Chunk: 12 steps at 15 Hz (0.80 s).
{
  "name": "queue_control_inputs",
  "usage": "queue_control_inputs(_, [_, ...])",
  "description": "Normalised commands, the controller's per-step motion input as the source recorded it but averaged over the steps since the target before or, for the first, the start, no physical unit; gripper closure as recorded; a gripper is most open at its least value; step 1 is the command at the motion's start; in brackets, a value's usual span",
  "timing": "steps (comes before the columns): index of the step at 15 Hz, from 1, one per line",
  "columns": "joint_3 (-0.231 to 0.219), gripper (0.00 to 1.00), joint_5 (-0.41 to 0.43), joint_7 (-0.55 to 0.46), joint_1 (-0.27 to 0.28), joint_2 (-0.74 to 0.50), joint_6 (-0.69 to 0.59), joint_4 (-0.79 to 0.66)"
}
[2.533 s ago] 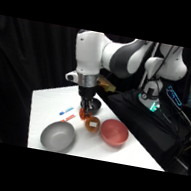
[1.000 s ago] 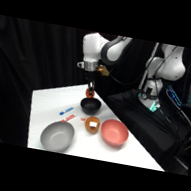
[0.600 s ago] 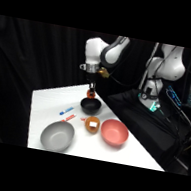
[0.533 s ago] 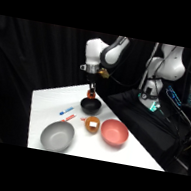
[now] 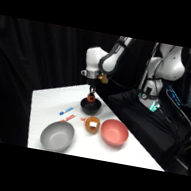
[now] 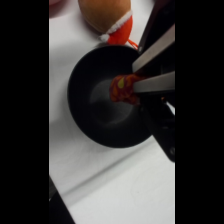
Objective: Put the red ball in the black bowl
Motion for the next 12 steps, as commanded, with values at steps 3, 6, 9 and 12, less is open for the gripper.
queue_control_inputs(3, [0.044, 0.50, 0.121, -0.17, -0.077, 0.12, 0.23, 0.03])
queue_control_inputs(6, [0.065, 0.24, 0.120, -0.19, -0.092, 0.05, 0.10, 0.04])
queue_control_inputs(9, [0.069, 0.02, 0.110, -0.27, -0.115, -0.10, -0.09, 0.04])
queue_control_inputs(12, [0.009, 0.00, -0.043, -0.16, -0.066, -0.26, -0.28, 0.02])
